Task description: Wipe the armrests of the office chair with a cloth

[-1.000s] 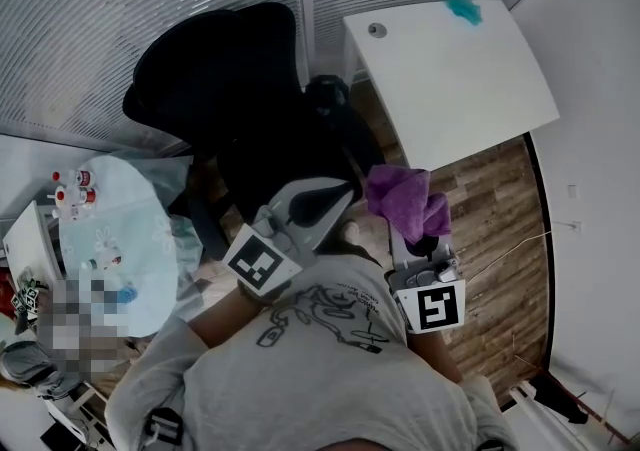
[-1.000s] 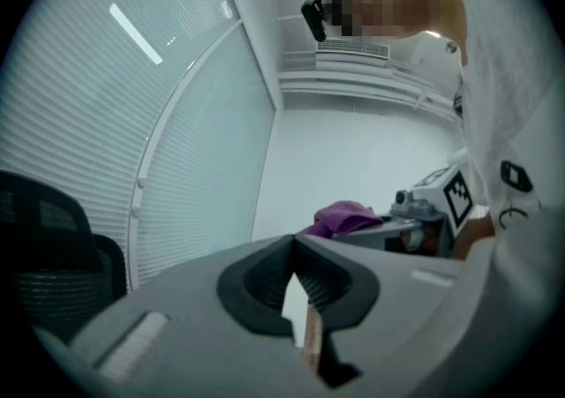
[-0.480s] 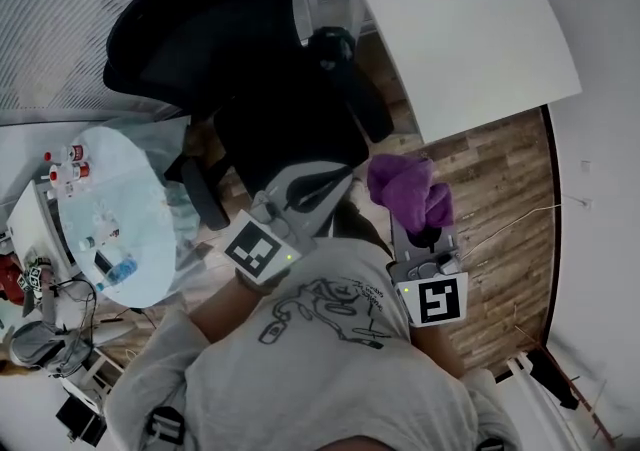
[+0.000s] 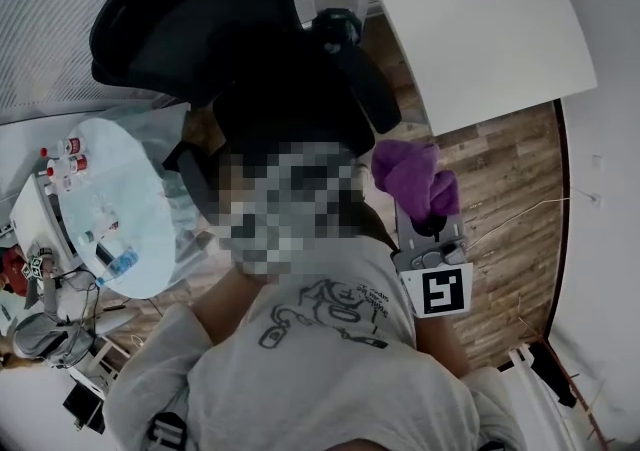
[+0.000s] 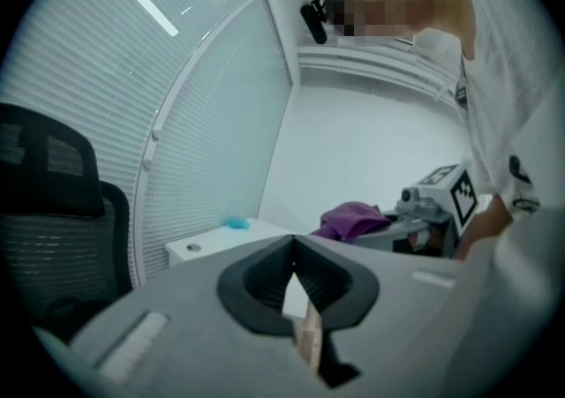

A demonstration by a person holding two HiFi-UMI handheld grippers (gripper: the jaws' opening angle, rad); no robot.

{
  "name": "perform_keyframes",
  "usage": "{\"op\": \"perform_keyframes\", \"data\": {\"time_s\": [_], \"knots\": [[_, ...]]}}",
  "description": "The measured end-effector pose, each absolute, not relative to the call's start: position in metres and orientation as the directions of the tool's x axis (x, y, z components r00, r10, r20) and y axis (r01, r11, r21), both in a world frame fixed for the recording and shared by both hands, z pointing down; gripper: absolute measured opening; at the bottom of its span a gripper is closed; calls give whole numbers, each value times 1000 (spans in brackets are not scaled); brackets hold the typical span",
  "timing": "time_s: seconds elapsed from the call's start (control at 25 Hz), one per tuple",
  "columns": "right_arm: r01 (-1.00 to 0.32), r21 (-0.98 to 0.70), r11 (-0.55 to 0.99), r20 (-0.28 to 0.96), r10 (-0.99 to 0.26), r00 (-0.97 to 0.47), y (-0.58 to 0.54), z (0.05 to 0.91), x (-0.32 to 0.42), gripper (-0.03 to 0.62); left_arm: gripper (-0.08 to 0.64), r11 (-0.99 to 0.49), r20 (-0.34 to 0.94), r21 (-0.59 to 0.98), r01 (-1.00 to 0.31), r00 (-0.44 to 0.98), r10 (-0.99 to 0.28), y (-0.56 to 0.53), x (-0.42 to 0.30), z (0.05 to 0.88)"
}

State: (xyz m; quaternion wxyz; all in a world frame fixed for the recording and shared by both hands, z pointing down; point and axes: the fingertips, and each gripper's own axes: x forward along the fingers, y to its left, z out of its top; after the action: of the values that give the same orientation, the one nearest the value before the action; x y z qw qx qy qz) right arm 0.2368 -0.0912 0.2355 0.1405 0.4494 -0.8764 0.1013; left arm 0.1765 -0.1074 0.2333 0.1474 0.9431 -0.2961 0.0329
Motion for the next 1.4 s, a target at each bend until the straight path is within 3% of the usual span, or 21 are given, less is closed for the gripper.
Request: {"op": "perform_keyframes", "data": {"time_s": [1.4], "knots": [[-780,-22,626,521,-659,-543,-153,513,259,31,0,-819,220,161,-551,829,-514,-159,216,481]]}}
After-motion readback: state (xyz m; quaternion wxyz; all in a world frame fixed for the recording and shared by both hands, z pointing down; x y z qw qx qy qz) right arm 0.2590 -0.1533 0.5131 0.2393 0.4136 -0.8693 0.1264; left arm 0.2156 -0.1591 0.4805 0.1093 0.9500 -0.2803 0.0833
